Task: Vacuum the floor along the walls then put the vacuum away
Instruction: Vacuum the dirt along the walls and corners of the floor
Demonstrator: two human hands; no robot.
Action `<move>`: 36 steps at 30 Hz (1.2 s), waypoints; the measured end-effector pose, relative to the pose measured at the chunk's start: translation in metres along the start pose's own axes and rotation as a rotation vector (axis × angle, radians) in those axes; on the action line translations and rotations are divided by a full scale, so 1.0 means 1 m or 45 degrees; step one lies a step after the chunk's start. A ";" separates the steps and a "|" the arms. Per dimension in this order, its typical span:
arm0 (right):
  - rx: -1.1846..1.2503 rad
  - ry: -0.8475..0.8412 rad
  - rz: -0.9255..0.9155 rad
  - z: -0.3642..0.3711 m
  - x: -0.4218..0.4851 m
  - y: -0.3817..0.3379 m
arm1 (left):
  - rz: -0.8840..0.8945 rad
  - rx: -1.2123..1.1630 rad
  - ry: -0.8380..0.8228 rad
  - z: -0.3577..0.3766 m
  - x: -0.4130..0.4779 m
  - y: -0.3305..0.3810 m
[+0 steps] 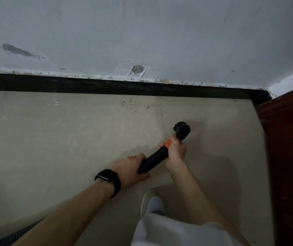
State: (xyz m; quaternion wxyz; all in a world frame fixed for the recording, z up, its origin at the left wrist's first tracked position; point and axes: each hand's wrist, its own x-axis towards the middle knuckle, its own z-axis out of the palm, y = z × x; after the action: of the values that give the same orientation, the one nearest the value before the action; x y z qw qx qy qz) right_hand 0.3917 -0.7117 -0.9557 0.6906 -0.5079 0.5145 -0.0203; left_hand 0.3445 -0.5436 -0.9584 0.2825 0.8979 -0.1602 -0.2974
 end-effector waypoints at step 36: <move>-0.311 -0.389 0.082 0.108 -0.046 0.069 | -0.081 0.156 0.271 -0.009 -0.067 -0.097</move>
State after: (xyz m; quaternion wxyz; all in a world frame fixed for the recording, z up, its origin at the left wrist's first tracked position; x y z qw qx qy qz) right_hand 0.4147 -0.5793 -0.9785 0.6943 -0.5683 0.4183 0.1416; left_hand 0.3097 -0.4330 -0.9809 0.2329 0.9446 -0.1184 -0.1988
